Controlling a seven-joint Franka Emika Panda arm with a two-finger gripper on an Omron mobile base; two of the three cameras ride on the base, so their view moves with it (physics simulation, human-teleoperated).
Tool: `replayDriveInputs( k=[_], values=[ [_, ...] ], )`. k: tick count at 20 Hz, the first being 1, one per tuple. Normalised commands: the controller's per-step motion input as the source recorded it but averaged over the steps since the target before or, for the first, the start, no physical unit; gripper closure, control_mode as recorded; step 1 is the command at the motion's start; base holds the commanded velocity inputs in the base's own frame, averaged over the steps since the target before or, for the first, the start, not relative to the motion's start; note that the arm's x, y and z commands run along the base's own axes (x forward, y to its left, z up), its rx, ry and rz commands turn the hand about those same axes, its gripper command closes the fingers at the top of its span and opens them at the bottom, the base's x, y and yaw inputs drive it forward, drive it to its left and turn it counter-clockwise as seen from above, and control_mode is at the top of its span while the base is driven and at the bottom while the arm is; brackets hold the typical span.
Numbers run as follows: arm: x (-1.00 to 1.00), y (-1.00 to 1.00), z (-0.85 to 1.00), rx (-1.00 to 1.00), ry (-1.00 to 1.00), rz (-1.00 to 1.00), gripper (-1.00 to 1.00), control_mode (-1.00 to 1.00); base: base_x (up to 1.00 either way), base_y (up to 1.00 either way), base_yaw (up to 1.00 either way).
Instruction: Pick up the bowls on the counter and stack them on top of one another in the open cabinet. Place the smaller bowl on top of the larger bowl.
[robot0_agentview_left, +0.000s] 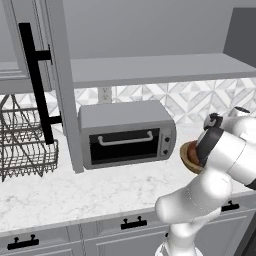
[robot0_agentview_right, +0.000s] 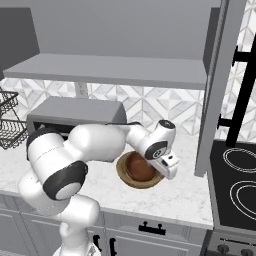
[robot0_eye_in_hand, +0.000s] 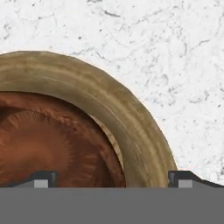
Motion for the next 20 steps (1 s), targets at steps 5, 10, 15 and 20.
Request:
replayDriveInputs(
  k=[5, 10, 15, 20],
  values=[
    [-0.27, -0.01, -0.32, 0.0, 0.03, 0.13, -1.0, -1.0, 0.0, 0.0, 0.0],
    [-0.24, 0.0, 0.18, 0.0, -0.05, 0.07, -1.0, -1.0, 0.0, 0.0, 0.0],
    [-0.14, 0.05, 0.1, -0.01, -0.03, 0.07, -1.0, -1.0, 0.0, 0.0, 0.0],
    [0.0, 0.26, -0.12, -0.03, 0.0, 0.05, -1.0, -1.0, 0.0, 0.0, 0.0]
  ],
)
